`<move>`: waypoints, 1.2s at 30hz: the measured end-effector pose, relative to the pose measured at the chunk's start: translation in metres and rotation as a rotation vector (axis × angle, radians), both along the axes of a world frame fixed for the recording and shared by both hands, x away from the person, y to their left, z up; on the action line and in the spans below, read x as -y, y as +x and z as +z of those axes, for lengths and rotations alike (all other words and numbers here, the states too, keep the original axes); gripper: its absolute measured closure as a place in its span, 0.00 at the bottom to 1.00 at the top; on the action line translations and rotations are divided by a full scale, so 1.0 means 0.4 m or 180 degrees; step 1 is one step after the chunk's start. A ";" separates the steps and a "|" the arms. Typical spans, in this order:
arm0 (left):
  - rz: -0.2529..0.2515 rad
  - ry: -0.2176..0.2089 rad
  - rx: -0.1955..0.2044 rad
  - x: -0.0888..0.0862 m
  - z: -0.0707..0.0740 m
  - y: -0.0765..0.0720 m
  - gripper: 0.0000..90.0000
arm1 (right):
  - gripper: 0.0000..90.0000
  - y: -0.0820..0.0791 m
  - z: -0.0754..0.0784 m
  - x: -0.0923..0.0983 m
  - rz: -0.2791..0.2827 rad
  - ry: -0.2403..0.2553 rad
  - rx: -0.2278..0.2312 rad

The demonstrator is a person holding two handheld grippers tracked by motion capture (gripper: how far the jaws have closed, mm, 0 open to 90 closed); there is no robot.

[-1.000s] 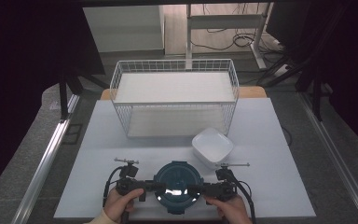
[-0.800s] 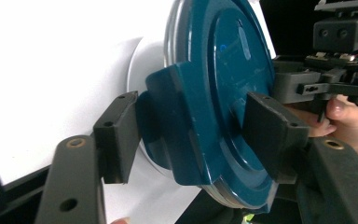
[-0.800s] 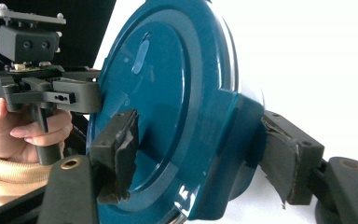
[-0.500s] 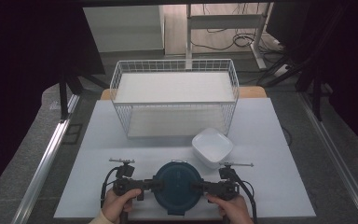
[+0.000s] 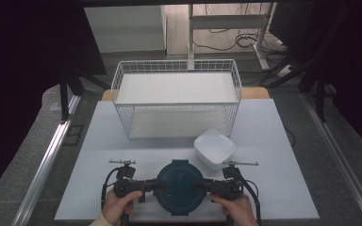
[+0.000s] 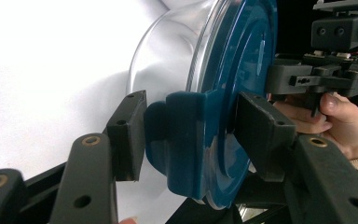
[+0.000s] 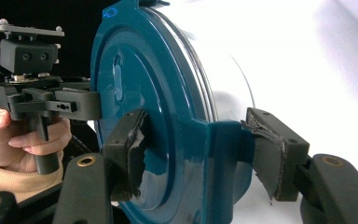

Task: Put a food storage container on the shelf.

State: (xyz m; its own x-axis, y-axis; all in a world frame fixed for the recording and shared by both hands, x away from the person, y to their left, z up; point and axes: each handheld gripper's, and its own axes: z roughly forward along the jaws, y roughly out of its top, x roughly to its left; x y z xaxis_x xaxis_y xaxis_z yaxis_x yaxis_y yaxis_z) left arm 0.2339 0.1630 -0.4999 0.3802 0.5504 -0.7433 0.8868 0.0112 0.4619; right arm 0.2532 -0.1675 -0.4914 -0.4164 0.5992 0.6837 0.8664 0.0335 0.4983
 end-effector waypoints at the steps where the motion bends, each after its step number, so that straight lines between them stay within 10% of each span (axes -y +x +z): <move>1: 0.0000 -0.0001 0.0009 0.000 0.002 0.000 0.51 | 0.44 0.000 0.003 0.000 0.0010 -0.0010 0.0021; 36: -0.0015 -0.0006 0.0260 -0.002 0.066 0.003 0.50 | 0.44 0.007 0.088 -0.009 0.0160 -0.0131 0.0428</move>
State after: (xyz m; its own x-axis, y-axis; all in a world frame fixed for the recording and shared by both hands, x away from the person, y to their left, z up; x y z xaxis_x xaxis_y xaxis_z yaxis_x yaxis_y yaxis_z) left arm 0.2350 0.1639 -0.4734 0.4422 0.5471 -0.7107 0.8463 0.0079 0.5326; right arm 0.2559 -0.1639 -0.4564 -0.5328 0.6017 0.5951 0.7886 0.0981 0.6070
